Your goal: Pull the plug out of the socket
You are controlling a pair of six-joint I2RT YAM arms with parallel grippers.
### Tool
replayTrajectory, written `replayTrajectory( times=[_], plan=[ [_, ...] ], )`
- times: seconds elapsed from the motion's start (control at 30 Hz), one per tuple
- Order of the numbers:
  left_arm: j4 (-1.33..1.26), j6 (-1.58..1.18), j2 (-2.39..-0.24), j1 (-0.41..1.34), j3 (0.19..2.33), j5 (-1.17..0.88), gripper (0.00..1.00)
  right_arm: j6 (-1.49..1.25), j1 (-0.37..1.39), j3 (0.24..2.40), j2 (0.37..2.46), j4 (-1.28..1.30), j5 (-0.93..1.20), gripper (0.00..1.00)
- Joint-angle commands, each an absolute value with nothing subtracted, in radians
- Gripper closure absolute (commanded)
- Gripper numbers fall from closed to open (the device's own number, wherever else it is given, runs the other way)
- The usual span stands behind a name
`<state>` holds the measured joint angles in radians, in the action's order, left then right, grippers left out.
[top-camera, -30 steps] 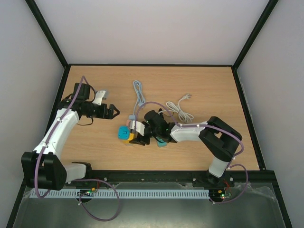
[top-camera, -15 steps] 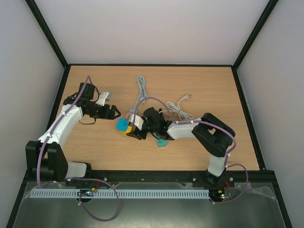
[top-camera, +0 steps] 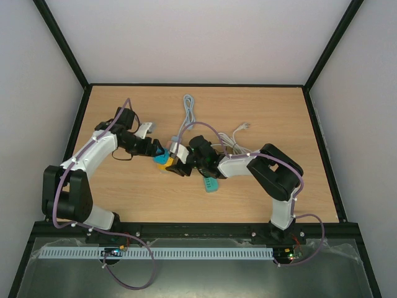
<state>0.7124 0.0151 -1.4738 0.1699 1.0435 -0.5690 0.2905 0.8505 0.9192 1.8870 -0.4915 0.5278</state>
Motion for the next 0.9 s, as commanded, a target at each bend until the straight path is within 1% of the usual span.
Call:
replayTrajectory(
  times=[0.0, 0.2, 0.47, 0.6, 0.73, 0.87],
  plan=[
    [0.701, 0.01, -1.477, 0.184, 1.064, -0.604, 0.2, 0.296, 0.827, 0.935, 1.914, -0.5, 0.463, 0.58],
    [0.695, 0.004, -1.483, 0.187, 1.06, -0.649, 0.26, 0.288, 0.827, 0.941, 1.922, -0.5, 0.465, 0.58],
    [0.672, -0.009, -1.505, 0.187, 1.034, -0.639, 0.26, 0.292, 0.827, 0.942, 1.922, -0.501, 0.47, 0.6],
    [0.666, -0.015, -1.508, 0.193, 1.024, -0.646, 0.28, 0.29, 0.828, 0.944, 1.928, -0.5, 0.47, 0.61],
    [0.674, -0.011, -1.491, 0.196, 1.028, -0.666, 0.34, 0.291, 0.827, 0.944, 1.932, -0.497, 0.465, 0.61],
    [0.674, -0.006, -1.454, 0.196, 1.017, -0.692, 0.43, 0.291, 0.827, 0.948, 1.938, -0.493, 0.462, 0.62]
  ],
)
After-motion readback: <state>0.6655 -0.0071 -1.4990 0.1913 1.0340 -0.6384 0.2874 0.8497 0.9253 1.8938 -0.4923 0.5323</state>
